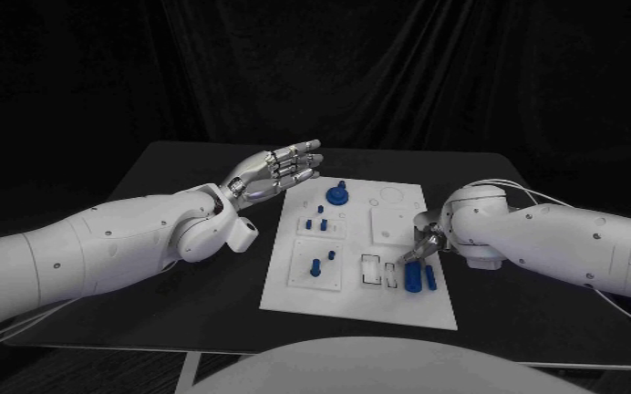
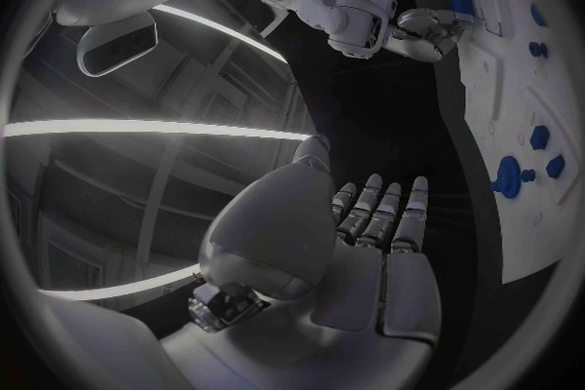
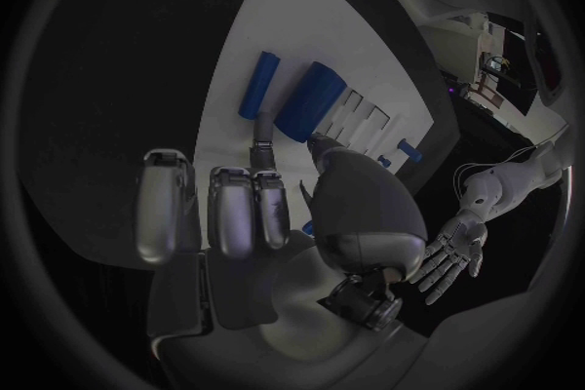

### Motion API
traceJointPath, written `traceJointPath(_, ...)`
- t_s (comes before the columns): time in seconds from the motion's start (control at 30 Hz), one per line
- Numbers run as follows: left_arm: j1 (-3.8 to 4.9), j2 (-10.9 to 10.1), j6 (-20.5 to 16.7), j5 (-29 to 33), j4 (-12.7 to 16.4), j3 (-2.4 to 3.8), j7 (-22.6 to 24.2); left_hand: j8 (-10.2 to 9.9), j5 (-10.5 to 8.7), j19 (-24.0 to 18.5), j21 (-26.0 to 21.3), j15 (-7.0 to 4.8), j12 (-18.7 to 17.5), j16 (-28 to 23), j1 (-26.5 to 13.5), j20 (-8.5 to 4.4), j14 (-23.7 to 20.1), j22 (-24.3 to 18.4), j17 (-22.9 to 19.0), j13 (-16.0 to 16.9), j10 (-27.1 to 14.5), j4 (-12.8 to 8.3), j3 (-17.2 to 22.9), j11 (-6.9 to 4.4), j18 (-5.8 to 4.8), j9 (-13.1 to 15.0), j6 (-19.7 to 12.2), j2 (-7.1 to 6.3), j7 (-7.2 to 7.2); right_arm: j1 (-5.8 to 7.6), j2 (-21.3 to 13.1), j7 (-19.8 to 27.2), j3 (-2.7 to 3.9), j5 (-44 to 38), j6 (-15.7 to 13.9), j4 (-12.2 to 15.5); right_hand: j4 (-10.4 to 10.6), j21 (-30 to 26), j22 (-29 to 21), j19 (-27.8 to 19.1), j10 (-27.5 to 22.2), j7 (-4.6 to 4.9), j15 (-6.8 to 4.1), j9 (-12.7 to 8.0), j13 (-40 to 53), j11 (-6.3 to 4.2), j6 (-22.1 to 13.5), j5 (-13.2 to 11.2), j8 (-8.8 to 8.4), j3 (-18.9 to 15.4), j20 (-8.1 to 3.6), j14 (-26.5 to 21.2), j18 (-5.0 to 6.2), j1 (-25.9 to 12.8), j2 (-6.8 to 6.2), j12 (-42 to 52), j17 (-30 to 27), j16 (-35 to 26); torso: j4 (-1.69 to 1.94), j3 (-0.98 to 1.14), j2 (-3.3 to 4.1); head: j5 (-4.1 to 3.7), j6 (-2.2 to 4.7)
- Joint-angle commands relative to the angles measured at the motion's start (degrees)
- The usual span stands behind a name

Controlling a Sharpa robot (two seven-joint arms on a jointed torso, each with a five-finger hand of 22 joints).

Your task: Assemble the parts on the task board

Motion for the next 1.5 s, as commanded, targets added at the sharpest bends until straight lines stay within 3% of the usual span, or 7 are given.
traceJointPath(0.03, -0.10, 0.23, 0.62, 0.21, 0.03, 0.07, 2.31, 0.07, 0.00, -0.38, -0.24, 0.31, -0.12, 0.25, 0.07, 0.01, -0.16, -0.18, 0.04, -0.08, -0.18, 0.23, 0.19, 0.30, -0.73, 0.05, 0.27, 0.25, -0.01, -0.26, 0.10, -0.23, 0.01, -0.38, -0.26, -0.12, -0.37, -0.47, 11.52, 1.75, 5.95, 0.11, 0.20, 0.17, 15.10, 0.27, -0.47, 0.40, -0.24, 0.25, 0.19, 4.78, -0.02, 0.67, -0.16, 0.15, 9.64, -0.33, 0.00, -0.01, 0.01, -0.09, -0.01)
traceJointPath(0.73, -0.20, 0.53, 0.94, 0.21, -0.25, 0.07, 1.58, 0.13, 0.23, -0.88, -0.51, 0.56, -0.40, 0.36, 0.44, 0.02, -0.21, -0.64, 0.05, -0.12, -0.66, 0.00, 0.58, 0.34, -0.78, 0.10, 0.65, 0.13, 0.40, -0.56, 0.41, 0.24, 0.01, 5.66, -3.09, -1.19, -4.76, -3.45, 10.64, 0.74, 5.95, -0.43, -0.13, 5.27, 15.10, -0.16, -0.40, 5.27, 1.08, 2.67, -0.03, 4.56, 0.57, 3.80, 0.50, 0.15, 8.52, -0.97, 0.01, 0.02, 0.00, 0.08, -0.01)
traceJointPath(1.23, -0.30, 0.63, 1.23, 0.21, -0.56, 0.07, 1.31, 0.14, 0.33, -0.95, -0.55, 0.62, -0.37, 0.45, 0.59, 0.02, -0.17, -0.70, 0.07, -0.11, -0.73, -0.07, 0.75, 0.33, -0.78, 0.11, 0.73, 0.15, 0.48, -0.55, -0.11, 3.44, 0.01, 7.19, -8.36, -1.11, -4.73, -4.17, 10.46, 0.55, 5.95, -0.46, -0.22, 7.17, 15.10, -0.24, -1.12, 4.34, 1.78, 2.88, -0.13, 4.48, 0.70, 2.99, 1.02, 0.15, 8.08, -1.21, -0.01, 0.00, 0.00, 0.18, -0.01)
traceJointPath(1.5, -0.38, 0.71, 1.44, 0.21, -0.70, 0.07, 1.12, 0.14, 0.38, -0.99, -0.57, 0.67, -0.37, 0.47, 0.70, 0.02, -0.17, -0.73, 0.07, -0.11, -0.78, -0.11, 0.87, 0.32, -0.78, 0.11, 0.74, 0.18, 0.51, -0.52, -0.54, 6.79, 0.01, 7.24, -13.99, -0.60, -4.54, -4.94, 10.26, 0.31, 5.95, -0.28, -0.13, 8.12, 15.10, -0.11, -2.49, 3.68, 2.04, 3.34, -0.09, 4.46, 0.83, 2.70, 1.88, 0.15, 7.96, -1.29, -0.01, -0.01, 0.00, 0.19, -0.01)
